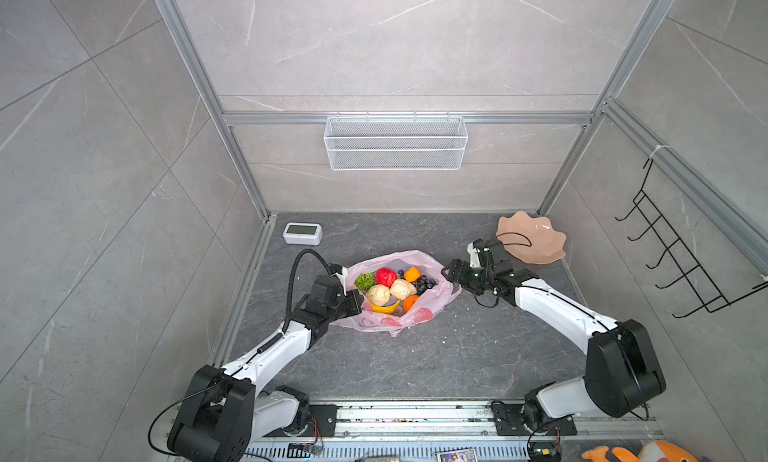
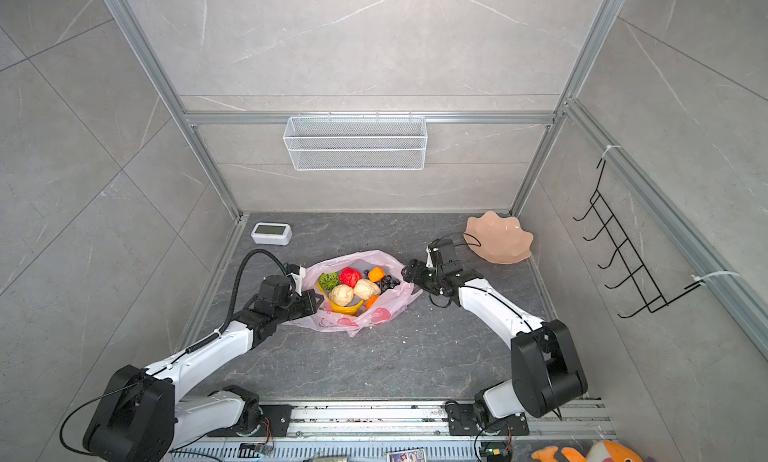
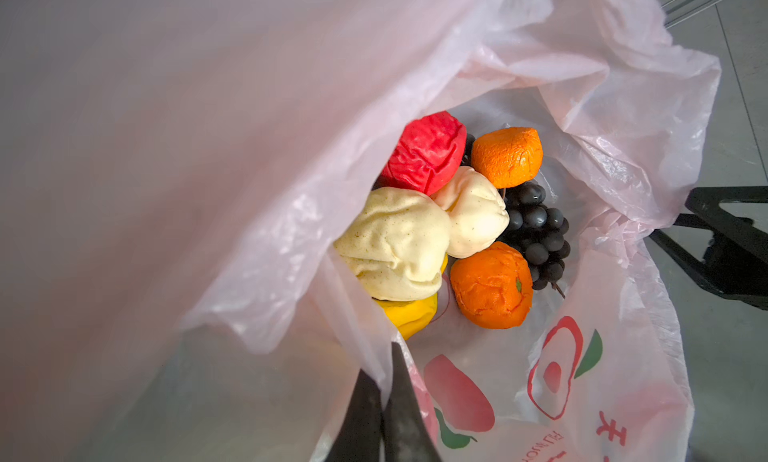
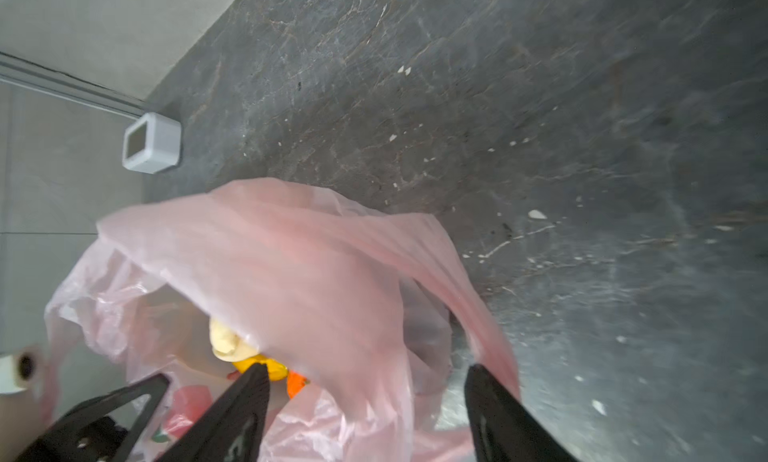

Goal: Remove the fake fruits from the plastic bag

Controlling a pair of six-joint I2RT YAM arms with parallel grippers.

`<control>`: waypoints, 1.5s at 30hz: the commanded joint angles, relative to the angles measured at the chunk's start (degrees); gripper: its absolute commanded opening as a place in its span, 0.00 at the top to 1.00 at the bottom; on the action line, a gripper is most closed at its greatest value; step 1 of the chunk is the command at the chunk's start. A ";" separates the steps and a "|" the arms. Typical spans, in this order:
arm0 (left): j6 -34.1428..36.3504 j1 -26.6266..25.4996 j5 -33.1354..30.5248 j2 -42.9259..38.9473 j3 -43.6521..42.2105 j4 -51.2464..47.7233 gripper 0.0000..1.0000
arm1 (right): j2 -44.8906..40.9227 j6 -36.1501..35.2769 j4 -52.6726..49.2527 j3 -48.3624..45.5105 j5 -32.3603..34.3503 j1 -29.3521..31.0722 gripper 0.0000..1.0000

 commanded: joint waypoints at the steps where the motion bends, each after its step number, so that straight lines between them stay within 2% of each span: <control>1: 1.64 -1.28 -1.12 0.42 1.38 0.24 0.99 | -2.48 0.59 -14.78 5.17 19.80 7.63 0.10; 3: 1.47 -1.98 -1.45 0.64 1.18 0.85 0.99 | -1.59 3.51 -18.17 6.87 26.89 13.30 0.02; 6: 1.12 -2.91 -2.11 0.97 1.19 1.24 0.99 | 2.69 7.32 -21.68 10.07 32.98 18.99 0.00; 11: 1.02 -4.02 -3.08 1.05 1.37 1.25 0.99 | 13.59 8.84 -24.92 16.67 33.97 21.66 0.00; 15: 0.53 -4.42 -4.03 0.81 0.85 1.10 0.99 | 17.03 9.87 -24.96 16.85 35.24 21.61 0.01; 18: -0.17 -4.42 -5.31 0.81 0.22 0.47 1.00 | 16.00 9.08 -22.64 13.86 34.10 20.65 0.11; 26: -2.00 -4.35 -8.43 1.67 -0.96 -0.71 1.00 | 7.52 6.65 -14.73 1.89 28.80 14.78 0.67; 28: -2.47 -4.33 -9.01 1.79 -1.03 -0.77 1.00 | 6.42 6.09 -12.48 0.10 26.52 13.48 0.77; 33: -3.10 -4.09 -10.53 3.10 0.41 -1.54 1.00 | 8.58 3.43 -6.31 1.08 19.20 13.35 0.90; 37: -2.85 -2.69 -10.64 5.34 3.07 -1.92 1.00 | 13.33 1.65 -3.42 6.26 15.33 13.42 0.95; 42: -2.31 2.29 -9.94 7.83 6.51 -1.12 1.00 | 22.13 -1.62 -2.22 17.44 11.98 13.43 0.99; 45: -2.22 7.47 -6.70 9.96 8.64 0.25 1.00 | 28.91 -3.56 -4.25 27.33 9.82 13.38 1.00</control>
